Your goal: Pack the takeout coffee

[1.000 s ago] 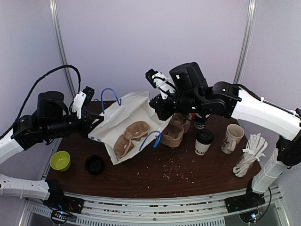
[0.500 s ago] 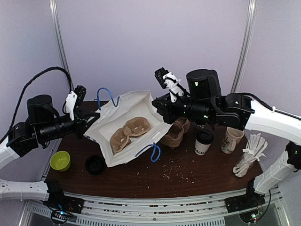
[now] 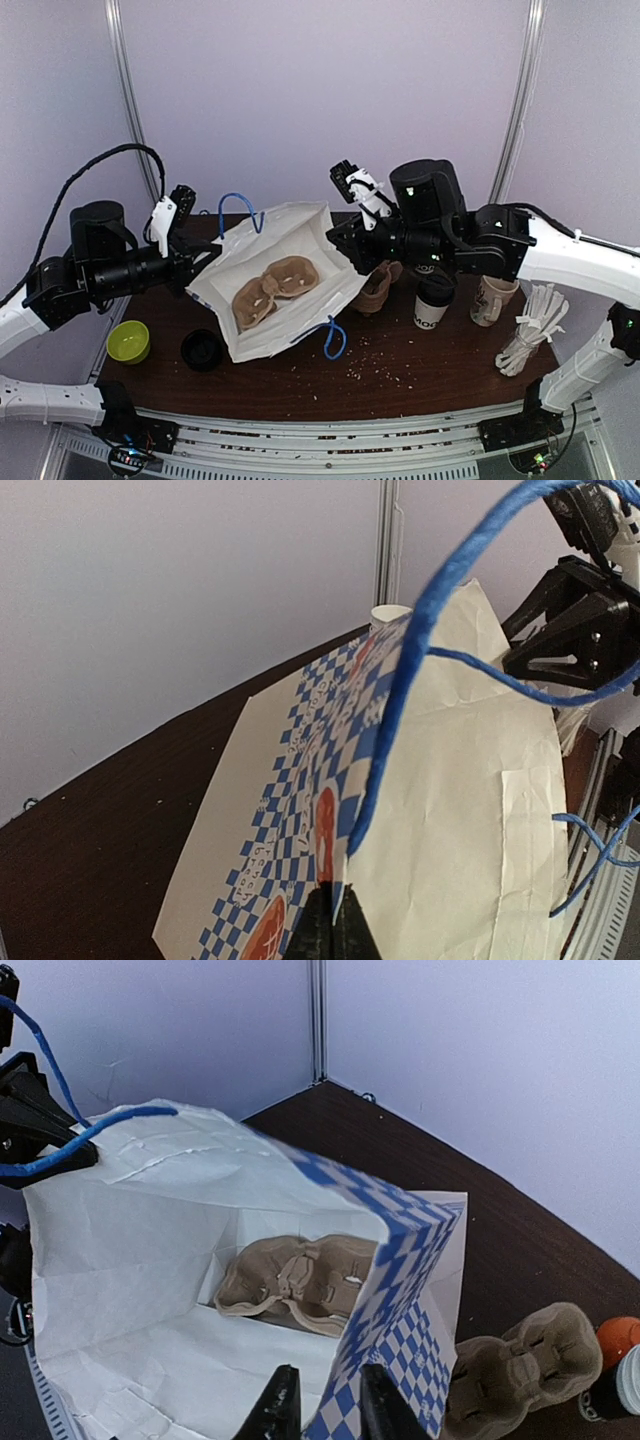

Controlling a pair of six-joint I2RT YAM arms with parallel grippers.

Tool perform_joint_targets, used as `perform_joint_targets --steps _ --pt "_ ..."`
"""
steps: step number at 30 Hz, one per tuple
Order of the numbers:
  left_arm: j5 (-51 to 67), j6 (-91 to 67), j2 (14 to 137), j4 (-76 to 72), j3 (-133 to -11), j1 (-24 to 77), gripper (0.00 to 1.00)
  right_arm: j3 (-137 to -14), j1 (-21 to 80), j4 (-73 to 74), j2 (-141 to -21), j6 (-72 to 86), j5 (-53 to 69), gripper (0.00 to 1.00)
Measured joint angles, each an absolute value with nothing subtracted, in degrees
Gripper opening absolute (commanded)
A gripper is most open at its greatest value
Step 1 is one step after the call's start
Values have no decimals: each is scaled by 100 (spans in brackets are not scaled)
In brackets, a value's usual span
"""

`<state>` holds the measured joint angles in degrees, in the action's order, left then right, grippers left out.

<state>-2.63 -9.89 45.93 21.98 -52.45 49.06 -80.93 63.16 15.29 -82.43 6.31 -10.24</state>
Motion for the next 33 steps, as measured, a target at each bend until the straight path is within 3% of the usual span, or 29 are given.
perform_joint_targets --steps 3,8,20,33 --pt "-279 -958 4560 2185 -5183 4906 0 -7850 6320 1699 -8079 779 -989 50" --pt "-366 -812 4556 2182 -5120 4906 0 -7603 6344 2104 -7583 1015 -1009 60" --pt "-666 -600 4713 2104 -5122 4919 0 -8982 6827 2814 -7293 1061 -965 58" --pt "-1894 38 4501 1730 -5680 4923 0 -8549 6947 2349 -7546 1096 -878 60"
